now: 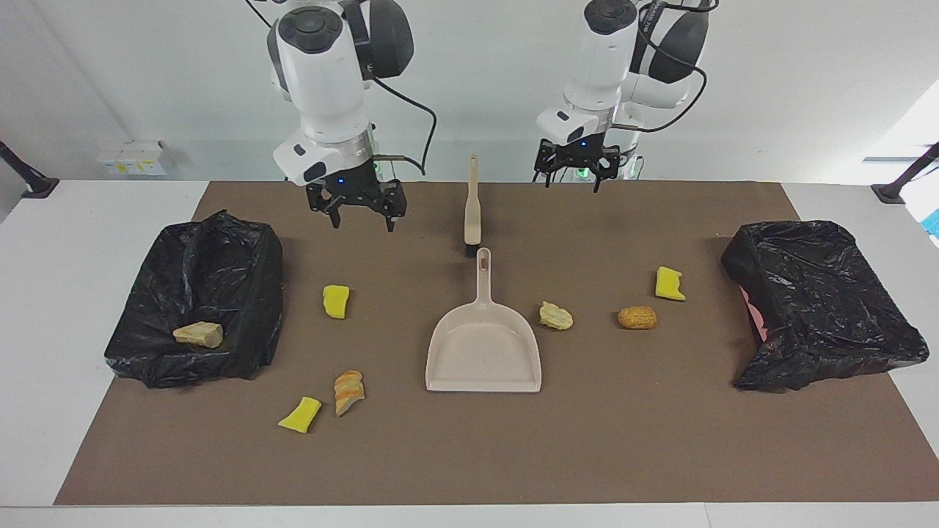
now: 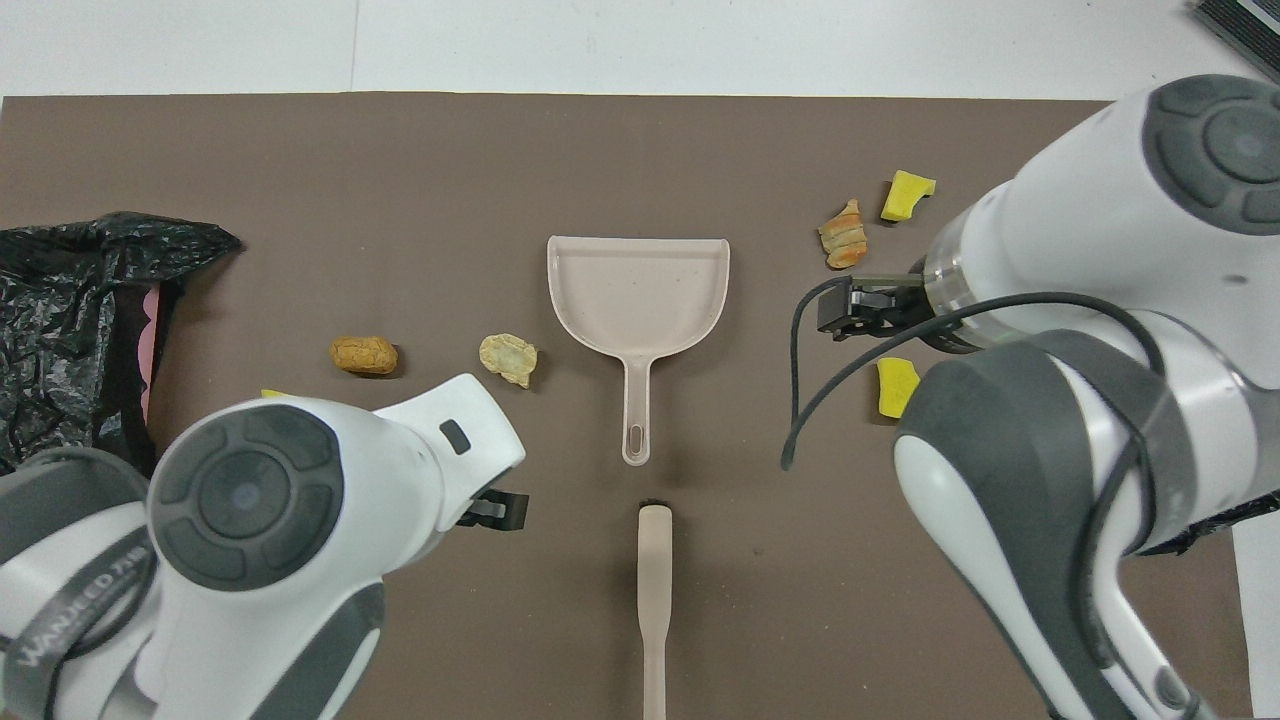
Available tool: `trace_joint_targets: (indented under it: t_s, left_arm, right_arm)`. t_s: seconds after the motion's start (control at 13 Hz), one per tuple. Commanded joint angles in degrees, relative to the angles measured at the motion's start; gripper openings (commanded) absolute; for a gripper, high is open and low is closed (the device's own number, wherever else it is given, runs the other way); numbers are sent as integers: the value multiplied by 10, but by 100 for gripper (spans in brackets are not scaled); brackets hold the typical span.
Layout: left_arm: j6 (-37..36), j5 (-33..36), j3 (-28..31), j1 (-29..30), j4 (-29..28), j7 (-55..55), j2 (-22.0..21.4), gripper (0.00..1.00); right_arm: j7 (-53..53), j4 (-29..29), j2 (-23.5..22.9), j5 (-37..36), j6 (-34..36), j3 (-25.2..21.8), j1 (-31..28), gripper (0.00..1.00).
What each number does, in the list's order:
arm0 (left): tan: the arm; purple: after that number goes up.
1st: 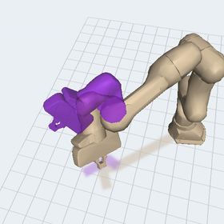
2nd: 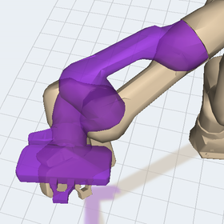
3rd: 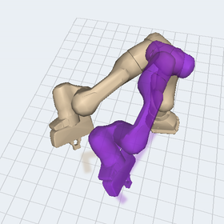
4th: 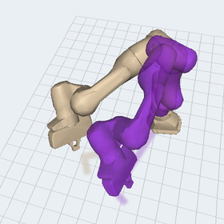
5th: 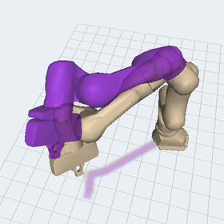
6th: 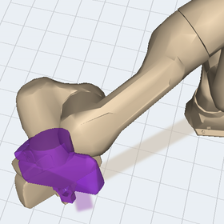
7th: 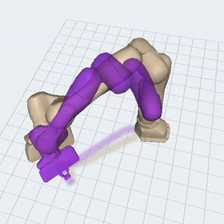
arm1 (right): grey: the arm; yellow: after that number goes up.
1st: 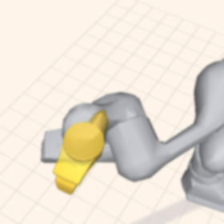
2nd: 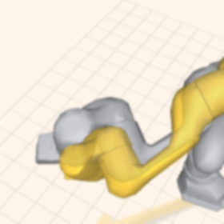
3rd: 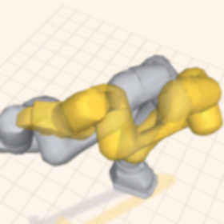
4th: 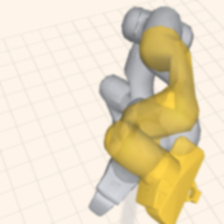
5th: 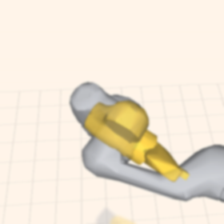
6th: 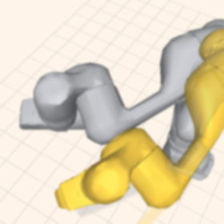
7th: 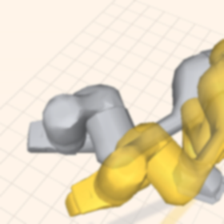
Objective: Sweep and dump trash in bin
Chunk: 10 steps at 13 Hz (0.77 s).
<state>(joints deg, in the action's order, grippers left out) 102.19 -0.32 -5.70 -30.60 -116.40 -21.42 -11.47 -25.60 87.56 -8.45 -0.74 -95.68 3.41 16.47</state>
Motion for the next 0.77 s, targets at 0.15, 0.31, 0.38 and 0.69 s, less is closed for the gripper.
trace_joint_targets:
  t_s: [0.15, 0.31, 0.38, 0.69]
  left_arm:
    - [118, -7, 11, -96, -121, -84, -29, 100]
    - [157, -7, 12, -145, -154, -120, -20, 100]
    - [184, -7, 11, -170, -178, -146, -21, 100]
    - [226, -7, 11, -249, -225, -215, -20, 100]
  right_arm:
    - [-109, -91, -114, 3, -11, -1, 69, 100]
    - [-114, -92, -140, 4, -34, -1, 88, 100]
    - [-125, -91, -154, 5, -50, -1, 98, 100]
    - [-158, -84, -192, 43, -83, 4, 122, 95]
